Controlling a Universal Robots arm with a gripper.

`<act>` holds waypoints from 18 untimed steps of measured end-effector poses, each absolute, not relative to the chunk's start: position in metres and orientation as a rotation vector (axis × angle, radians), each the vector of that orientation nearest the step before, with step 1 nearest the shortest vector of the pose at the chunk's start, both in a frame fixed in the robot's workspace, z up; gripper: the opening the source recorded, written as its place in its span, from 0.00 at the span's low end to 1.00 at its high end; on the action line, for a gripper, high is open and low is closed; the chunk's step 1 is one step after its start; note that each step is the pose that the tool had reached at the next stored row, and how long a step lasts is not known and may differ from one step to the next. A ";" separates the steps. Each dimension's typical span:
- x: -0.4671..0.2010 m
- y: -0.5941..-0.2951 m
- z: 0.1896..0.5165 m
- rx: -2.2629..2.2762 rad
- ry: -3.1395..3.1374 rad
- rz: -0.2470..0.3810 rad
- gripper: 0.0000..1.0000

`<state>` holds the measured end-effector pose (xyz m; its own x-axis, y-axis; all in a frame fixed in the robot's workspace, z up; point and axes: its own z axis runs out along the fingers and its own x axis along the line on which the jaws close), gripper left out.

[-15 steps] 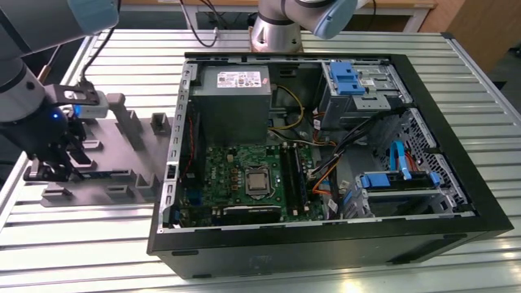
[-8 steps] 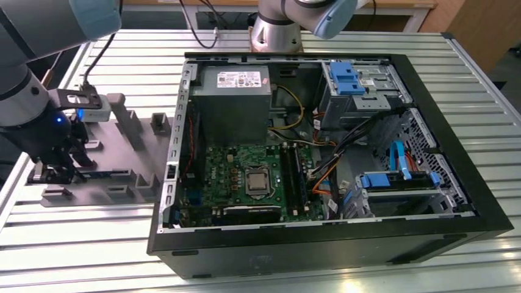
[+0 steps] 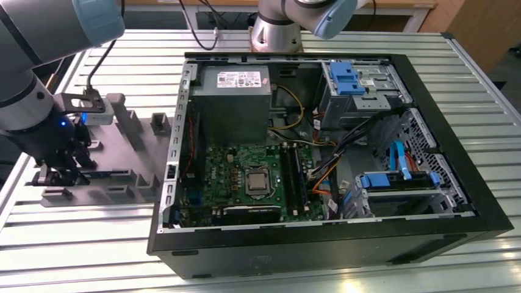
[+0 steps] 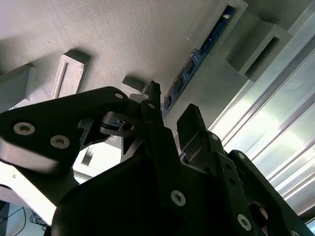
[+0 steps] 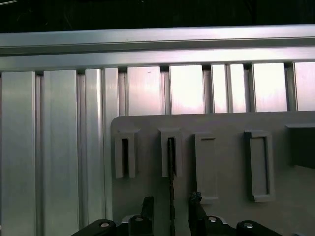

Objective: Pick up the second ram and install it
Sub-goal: 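Pick up the second ram and move it above second insertion slot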

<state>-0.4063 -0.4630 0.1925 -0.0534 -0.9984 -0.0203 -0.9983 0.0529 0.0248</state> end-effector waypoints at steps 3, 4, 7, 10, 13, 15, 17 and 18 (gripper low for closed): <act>-0.406 -0.463 0.192 2.159 -2.278 -0.049 0.33; -0.406 -0.463 0.192 2.159 -2.277 -0.049 0.33; -0.406 -0.463 0.192 2.159 -2.277 -0.048 0.33; -0.406 -0.463 0.192 2.159 -2.277 -0.048 0.32; -0.406 -0.463 0.192 2.159 -2.277 -0.048 0.25; -0.406 -0.463 0.191 2.159 -2.277 -0.048 0.25; -0.406 -0.463 0.191 2.159 -2.277 -0.048 0.25; -0.406 -0.463 0.191 2.159 -2.277 -0.048 0.25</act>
